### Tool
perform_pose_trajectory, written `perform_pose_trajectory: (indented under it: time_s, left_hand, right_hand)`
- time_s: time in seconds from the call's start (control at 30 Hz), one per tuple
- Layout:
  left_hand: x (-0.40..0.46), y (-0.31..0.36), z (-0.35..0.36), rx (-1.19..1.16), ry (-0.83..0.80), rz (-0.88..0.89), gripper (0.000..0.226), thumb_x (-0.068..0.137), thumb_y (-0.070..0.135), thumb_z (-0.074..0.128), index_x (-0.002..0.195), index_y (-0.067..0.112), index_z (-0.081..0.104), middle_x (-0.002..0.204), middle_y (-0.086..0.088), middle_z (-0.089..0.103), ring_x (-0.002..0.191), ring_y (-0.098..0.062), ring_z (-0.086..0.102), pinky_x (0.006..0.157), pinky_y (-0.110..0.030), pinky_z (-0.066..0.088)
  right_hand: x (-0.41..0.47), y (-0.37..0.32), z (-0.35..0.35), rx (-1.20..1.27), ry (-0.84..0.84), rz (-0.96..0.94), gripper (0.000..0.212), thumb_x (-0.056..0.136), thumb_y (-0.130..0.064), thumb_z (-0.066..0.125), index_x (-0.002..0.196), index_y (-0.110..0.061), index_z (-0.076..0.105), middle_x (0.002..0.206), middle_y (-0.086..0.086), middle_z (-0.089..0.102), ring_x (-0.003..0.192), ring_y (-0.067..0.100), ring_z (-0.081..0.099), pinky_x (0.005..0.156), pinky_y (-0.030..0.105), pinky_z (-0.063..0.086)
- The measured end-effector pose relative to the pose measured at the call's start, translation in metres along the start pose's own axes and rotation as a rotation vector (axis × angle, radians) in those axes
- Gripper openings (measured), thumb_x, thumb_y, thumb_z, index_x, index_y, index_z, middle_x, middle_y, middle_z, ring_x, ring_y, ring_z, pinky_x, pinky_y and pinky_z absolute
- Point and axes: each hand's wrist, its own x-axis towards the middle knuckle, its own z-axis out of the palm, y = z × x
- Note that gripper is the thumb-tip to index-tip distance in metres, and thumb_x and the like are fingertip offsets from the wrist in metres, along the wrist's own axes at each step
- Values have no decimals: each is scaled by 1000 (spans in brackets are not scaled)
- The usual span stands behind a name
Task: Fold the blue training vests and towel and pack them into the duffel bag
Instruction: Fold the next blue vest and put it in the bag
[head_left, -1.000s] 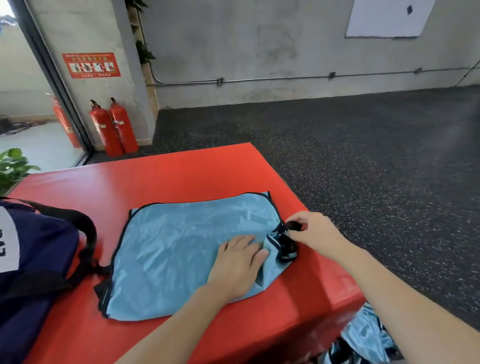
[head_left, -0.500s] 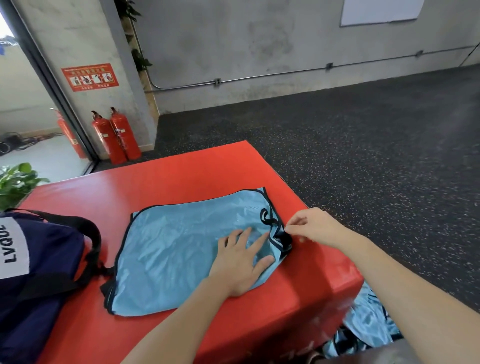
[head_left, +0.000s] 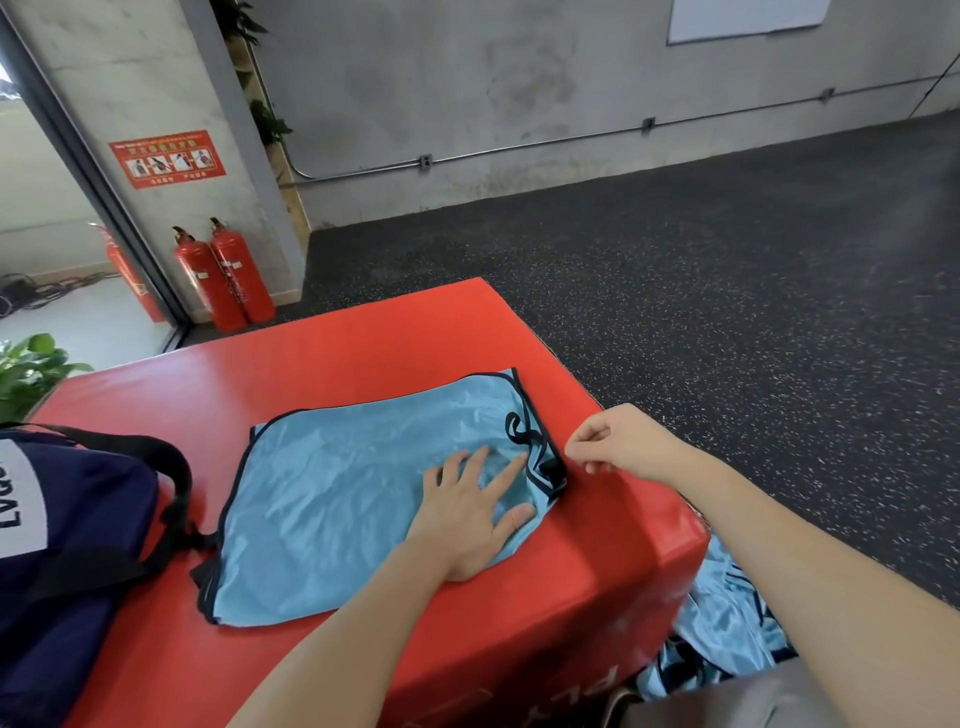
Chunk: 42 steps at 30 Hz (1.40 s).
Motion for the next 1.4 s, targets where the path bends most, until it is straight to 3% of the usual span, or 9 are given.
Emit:
perform_pose_trajectory:
  time_s: [0.2, 0.37, 0.6, 0.73, 0.87, 1.0, 1.1, 1.23, 1.4]
  left_hand:
    - [0, 0, 1, 1, 9, 1, 67, 93, 75, 1, 154, 50, -8, 166, -1, 14, 146, -28, 15, 116, -47, 19]
    - [0, 1, 1, 0, 14, -1, 68, 92, 74, 0, 155, 49, -7, 165, -1, 15, 146, -27, 15, 115, -46, 20]
    - [0, -1, 1, -8, 32, -4, 70, 90, 75, -5, 155, 49, -5, 164, -1, 17, 146, -27, 16, 114, -46, 21]
    - [0, 0, 1, -20, 27, -5, 68, 90, 75, -5, 154, 52, -5, 164, -1, 16, 145, -28, 17, 115, -47, 20]
    - [1, 2, -1, -12, -1, -4, 61, 96, 72, 5, 152, 55, -10, 164, -9, 16, 144, -33, 18, 114, -50, 20]
    - [4, 8, -8, 38, -53, 23, 57, 99, 64, 9, 149, 57, -18, 161, -20, 17, 139, -40, 23, 109, -54, 23]
    - [9, 17, -13, 47, -104, 7, 58, 99, 60, 12, 146, 60, -21, 159, -28, 15, 139, -44, 23, 106, -61, 23]
    - [17, 32, -18, 22, -244, -59, 57, 98, 60, 11, 148, 59, -16, 161, -32, 0, 148, -50, 2, 113, -69, 9]
    - [18, 37, -16, -2, -225, -31, 58, 100, 57, 10, 153, 51, -11, 166, -18, -1, 151, -44, -4, 115, -67, 4]
  right_hand:
    - [-10, -3, 13, -132, -51, -10, 23, 83, -34, 81, 101, -24, 71, 80, 1, 73, 61, 6, 66, 55, 22, 45]
    - [-3, -6, 28, -261, 22, -86, 4, 87, -31, 77, 87, -30, 73, 69, 5, 70, 52, 2, 60, 56, 18, 43]
    - [-7, -12, 10, -254, 123, -17, 10, 80, -29, 73, 78, -19, 70, 56, -6, 62, 52, 7, 54, 59, 25, 46]
    - [-20, -7, -9, -240, 14, 62, 19, 79, -30, 69, 73, -13, 64, 58, -5, 59, 55, 11, 57, 59, 26, 43]
    - [-36, 1, -21, -289, -153, 156, 24, 77, -30, 68, 60, -23, 53, 60, 2, 52, 56, 14, 50, 54, 27, 33]
    - [-50, 0, -28, -340, -282, 245, 24, 80, -26, 71, 59, -21, 62, 57, -1, 53, 55, 14, 49, 49, 25, 32]
    - [-58, -5, -30, -339, -332, 309, 19, 83, -25, 70, 67, -16, 74, 59, -3, 56, 50, 11, 47, 49, 24, 34]
    - [-61, -7, -29, -360, -343, 391, 24, 86, -30, 73, 71, -12, 73, 55, -5, 54, 45, 10, 46, 46, 24, 31]
    - [-60, -8, -28, -422, -289, 408, 34, 82, -41, 79, 70, -11, 69, 55, -4, 52, 44, 11, 45, 45, 23, 29]
